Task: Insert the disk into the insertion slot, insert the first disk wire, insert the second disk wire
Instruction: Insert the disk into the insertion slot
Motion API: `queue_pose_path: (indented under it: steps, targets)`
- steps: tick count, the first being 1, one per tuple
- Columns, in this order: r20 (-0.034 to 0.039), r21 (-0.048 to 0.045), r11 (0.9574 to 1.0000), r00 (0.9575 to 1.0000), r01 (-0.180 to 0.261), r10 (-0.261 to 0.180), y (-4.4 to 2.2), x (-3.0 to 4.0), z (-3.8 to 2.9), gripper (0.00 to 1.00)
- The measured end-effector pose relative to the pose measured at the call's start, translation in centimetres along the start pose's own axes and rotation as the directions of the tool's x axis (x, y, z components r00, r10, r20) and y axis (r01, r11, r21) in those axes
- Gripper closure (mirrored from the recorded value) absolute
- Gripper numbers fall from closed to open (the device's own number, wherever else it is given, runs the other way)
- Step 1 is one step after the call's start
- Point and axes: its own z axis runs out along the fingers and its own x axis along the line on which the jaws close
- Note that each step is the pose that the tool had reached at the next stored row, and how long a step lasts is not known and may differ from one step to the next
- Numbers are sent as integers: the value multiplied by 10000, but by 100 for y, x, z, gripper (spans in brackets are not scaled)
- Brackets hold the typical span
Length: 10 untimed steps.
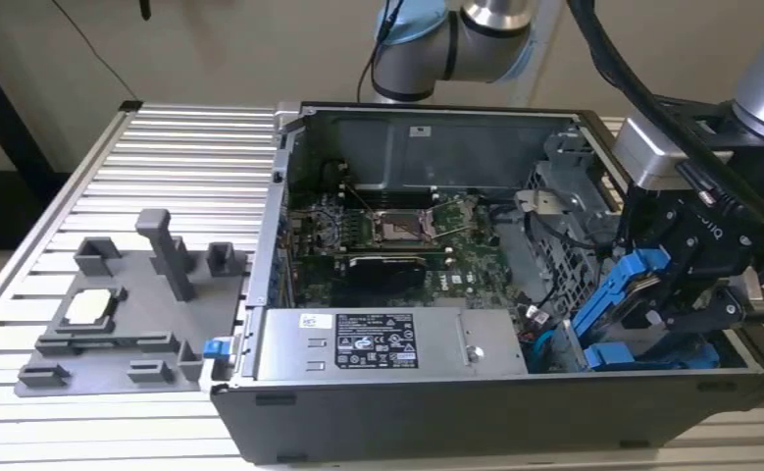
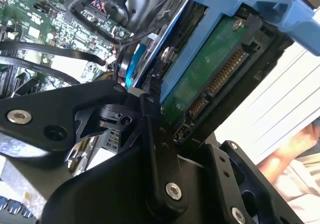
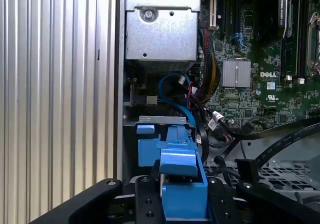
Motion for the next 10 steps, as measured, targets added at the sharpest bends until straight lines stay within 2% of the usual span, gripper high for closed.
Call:
queue_pose_path:
  steps: [5,6,7,8,9,10]
  targets:
    - [0,2,10000,10000,1,-1,0,0,0,67]
    - [3,1,10000,10000,1,-1,0,0,0,66]
    - [2,1,10000,10000,0,0,0,0,0,60]
    - [2,0,10000,10000,0,0,0,0,0,60]
    - [5,0,10000,10000,1,-1,0,0,0,53]
    - [4,0,10000,10000,1,-1,0,0,0,53]
